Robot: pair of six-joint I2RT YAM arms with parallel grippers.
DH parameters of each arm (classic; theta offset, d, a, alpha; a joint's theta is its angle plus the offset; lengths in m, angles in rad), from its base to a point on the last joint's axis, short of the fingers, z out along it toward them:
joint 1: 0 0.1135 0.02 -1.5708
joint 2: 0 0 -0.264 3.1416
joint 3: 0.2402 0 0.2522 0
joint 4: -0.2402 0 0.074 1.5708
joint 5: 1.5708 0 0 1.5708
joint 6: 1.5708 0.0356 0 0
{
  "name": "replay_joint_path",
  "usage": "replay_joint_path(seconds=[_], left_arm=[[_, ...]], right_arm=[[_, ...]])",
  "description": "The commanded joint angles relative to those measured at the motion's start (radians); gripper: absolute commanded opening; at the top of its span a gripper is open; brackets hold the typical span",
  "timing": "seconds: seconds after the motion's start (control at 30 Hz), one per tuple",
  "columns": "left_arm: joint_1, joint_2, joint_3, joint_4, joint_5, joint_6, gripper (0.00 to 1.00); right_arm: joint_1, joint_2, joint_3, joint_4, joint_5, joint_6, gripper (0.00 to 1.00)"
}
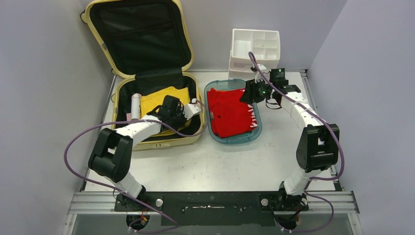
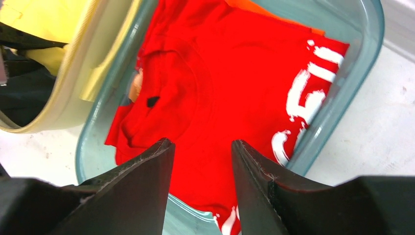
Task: Open, take out, and arrange the luggage
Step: Pick up the clothes from the luggage.
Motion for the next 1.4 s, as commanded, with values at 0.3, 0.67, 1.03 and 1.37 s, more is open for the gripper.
replay_joint_path(seconds=[0.3, 0.67, 1.03, 1.37], left_arm=[[0.228, -0.151, 0.011, 0.078, 0.360, -0.229, 0.00], [0.335, -0.186, -0.044, 0.195, 0.510, -0.336, 0.00], [0.414, -0.244, -0.114, 0.286, 0.598, -0.378, 0.00], [0.494, -0.287, -0.176, 0.376, 0.652, -0.450, 0.00]], right_arm=[[0.246, 0.084, 0.348, 0.038, -0.013, 0.232, 0.49], [0.377, 0.368, 0.524, 0.182, -0.096, 0.575, 0.55], [0.439, 0.549, 0.604, 0.321, -0.125, 0.815, 0.64], [0.484, 0.612, 0.611, 0.363, -0.122, 0.904, 0.64]])
